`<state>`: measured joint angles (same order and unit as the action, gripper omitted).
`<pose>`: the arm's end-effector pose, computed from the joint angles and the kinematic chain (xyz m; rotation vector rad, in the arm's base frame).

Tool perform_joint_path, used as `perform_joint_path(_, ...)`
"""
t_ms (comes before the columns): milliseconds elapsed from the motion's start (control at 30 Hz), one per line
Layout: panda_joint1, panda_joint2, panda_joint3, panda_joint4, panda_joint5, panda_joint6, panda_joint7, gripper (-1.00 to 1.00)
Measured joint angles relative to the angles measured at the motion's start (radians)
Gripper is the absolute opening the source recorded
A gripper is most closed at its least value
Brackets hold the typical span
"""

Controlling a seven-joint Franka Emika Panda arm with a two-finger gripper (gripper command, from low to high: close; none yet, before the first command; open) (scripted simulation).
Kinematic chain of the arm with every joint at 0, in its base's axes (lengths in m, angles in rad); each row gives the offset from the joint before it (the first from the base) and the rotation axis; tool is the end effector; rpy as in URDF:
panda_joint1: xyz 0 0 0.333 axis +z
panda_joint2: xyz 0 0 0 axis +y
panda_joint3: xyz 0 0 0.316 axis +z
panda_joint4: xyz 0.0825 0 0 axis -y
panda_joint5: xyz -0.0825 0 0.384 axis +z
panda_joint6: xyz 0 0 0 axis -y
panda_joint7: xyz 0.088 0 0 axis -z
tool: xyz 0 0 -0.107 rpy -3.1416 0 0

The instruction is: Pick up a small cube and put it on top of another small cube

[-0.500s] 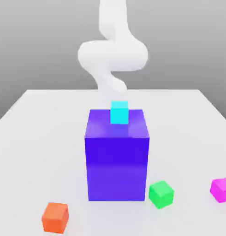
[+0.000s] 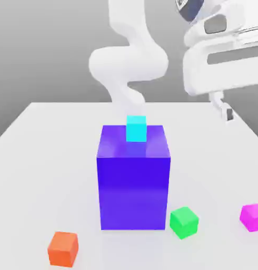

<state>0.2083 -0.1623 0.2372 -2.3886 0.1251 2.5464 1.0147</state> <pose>0.4535 0.2165 0.4133 -2.7252 0.9313 -0.2966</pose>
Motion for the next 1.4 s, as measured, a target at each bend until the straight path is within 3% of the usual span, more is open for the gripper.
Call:
perform_joint_path(267, 0.153, 0.299, 0.048, -0.042, -0.172, 0.117, 0.261, 0.0)
perform_joint_path(533, 0.317, 0.591, -0.063, -0.025, -0.361, 0.283, 0.464, 0.0)
perform_joint_path(567, 0.329, 0.613, -0.077, -0.021, -0.365, 0.301, 0.468, -1.0)
perform_joint_path(800, 0.33, 0.612, -0.078, -0.021, -0.367, 0.302, 0.47, -1.0)
perform_joint_path(967, 0.281, 0.459, -0.014, -0.057, -0.289, 0.185, 0.404, -1.0)
perform_joint_path(1400, 0.091, 0.309, 0.038, -0.166, -0.221, 0.148, -0.209, -1.0)
